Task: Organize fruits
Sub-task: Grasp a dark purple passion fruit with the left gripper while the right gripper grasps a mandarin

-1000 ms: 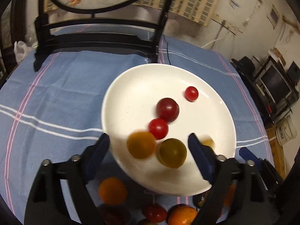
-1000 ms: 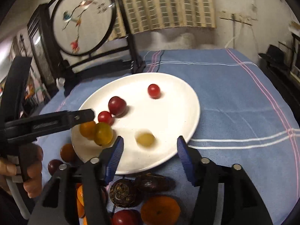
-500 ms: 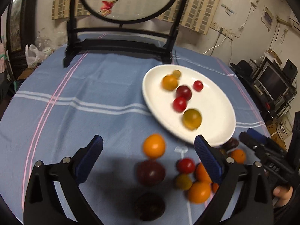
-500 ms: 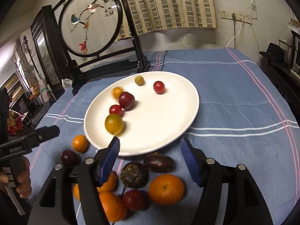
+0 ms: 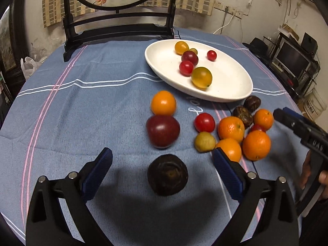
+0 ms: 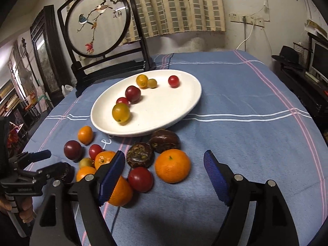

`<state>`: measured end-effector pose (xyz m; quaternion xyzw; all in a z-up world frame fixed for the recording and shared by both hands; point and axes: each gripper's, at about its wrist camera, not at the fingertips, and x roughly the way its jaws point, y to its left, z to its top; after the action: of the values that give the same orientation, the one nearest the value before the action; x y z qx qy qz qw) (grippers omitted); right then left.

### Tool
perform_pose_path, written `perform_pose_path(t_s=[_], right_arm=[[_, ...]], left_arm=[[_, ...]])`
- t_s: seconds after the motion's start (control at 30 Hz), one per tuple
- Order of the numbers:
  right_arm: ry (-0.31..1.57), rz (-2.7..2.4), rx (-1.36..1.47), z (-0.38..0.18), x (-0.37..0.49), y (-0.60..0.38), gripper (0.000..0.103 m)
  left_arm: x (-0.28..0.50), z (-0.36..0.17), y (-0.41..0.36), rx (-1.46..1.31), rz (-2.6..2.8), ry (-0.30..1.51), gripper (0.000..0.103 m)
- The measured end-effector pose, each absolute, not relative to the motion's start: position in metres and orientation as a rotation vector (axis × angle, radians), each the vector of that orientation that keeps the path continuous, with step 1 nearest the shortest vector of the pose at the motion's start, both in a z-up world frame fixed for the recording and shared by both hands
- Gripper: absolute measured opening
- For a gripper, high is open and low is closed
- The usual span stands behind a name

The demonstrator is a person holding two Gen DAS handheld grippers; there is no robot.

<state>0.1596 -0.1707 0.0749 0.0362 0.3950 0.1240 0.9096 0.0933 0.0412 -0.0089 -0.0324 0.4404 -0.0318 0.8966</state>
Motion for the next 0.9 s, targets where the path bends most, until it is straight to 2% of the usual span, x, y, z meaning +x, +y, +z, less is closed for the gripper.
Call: perform_pose_path(t_s=[0.43, 0.47, 0.5, 0.57, 0.83, 0.9], right_arm=[[0.831, 0.277, 0.065, 0.071, 0.161, -0.173, 0.080], [0.827, 0.280, 0.064, 0.073, 0.160, -0.172, 0.080], [0.820, 0.286, 0.062, 0.074, 0.159, -0.172, 0.081], [0.816, 0.298, 0.054, 0.076, 0.157, -0.169, 0.081], [0.858, 0.440, 0.020, 0.077, 0.147, -0.148, 0.081], [0.897, 0.477, 0.019, 0.073, 0.146, -0.143, 0.081]], left_arm=[[0.083, -0.016, 0.026, 0.007, -0.109, 0.939, 0.095], [0.083, -0.018, 0.023, 0.021, -0.118, 0.941, 0.089], [0.082, -0.019, 0.022, 0.028, -0.123, 0.945, 0.078], [0.084, -0.024, 0.018, 0.038, -0.144, 0.974, 0.068], [0.088, -0.032, 0.014, 0.091, -0.133, 0.975, 0.064], [0.088, -0.032, 0.015, 0.089, -0.125, 0.967, 0.053]])
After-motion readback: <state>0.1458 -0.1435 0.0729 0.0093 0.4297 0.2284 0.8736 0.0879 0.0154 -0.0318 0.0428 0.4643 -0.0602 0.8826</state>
